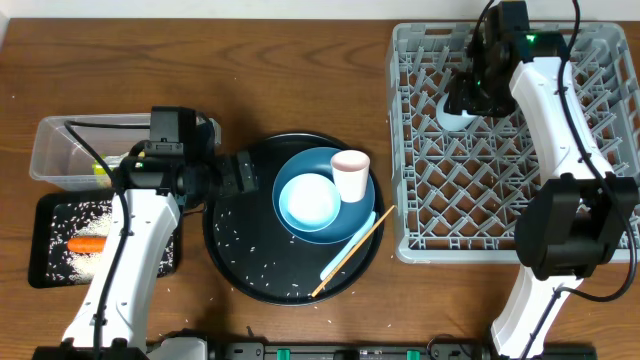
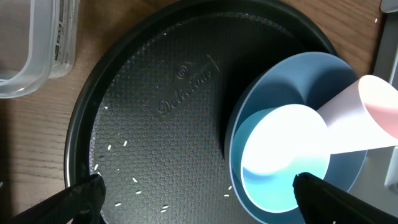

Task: Sort waste into correct bins and load items into the dishwasher rack
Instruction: 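Lower the cup upside down into the rack slots with the right gripper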

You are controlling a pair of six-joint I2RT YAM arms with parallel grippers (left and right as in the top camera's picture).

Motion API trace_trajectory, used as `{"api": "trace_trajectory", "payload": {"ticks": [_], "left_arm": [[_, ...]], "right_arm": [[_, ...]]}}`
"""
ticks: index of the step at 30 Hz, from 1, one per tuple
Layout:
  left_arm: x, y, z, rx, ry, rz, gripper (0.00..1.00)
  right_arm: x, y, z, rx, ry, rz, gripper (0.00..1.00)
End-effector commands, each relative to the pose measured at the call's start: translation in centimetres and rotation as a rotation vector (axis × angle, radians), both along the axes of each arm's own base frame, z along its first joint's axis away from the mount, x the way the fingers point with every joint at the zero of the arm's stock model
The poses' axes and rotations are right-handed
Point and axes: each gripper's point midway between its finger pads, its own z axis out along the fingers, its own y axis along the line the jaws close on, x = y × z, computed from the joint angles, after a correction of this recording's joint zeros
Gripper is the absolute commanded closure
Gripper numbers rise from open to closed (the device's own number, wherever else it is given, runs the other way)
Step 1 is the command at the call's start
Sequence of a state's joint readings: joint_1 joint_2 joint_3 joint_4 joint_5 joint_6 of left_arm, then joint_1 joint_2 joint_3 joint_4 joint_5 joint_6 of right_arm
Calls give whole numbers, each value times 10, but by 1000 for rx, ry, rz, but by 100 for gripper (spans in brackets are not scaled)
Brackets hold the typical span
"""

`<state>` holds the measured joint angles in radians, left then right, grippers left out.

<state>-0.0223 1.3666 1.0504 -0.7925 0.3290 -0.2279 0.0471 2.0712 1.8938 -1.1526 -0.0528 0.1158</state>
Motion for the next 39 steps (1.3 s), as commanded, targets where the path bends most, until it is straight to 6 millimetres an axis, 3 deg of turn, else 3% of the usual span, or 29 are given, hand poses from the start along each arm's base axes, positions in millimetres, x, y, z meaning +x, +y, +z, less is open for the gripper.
{"api": "trace_trajectory", "payload": {"ticks": [1,6,9,17,24,33,39], "left_arm": [[0,3,-1,16,2,0,2],[0,3,-1,16,2,0,2],[0,3,-1,16,2,0,2],[0,3,-1,16,2,0,2],[0,3,-1,16,2,0,2],[0,4,-1,16,2,0,2],[0,3,-1,16,2,0,2]], "right_arm": [[-4,-9,-13,-31,29,0,99],[-5,-9,-19,-31,35,1,86],[-5,-9,-19,-31,33,1,84],[-9,-9,-20,-31,52,1,99],[-10,-7,-18,-21,51,4,99],[-4,-8,7,-19,5,1,99],[-12,-9,8,-25,35,1,99]]}}
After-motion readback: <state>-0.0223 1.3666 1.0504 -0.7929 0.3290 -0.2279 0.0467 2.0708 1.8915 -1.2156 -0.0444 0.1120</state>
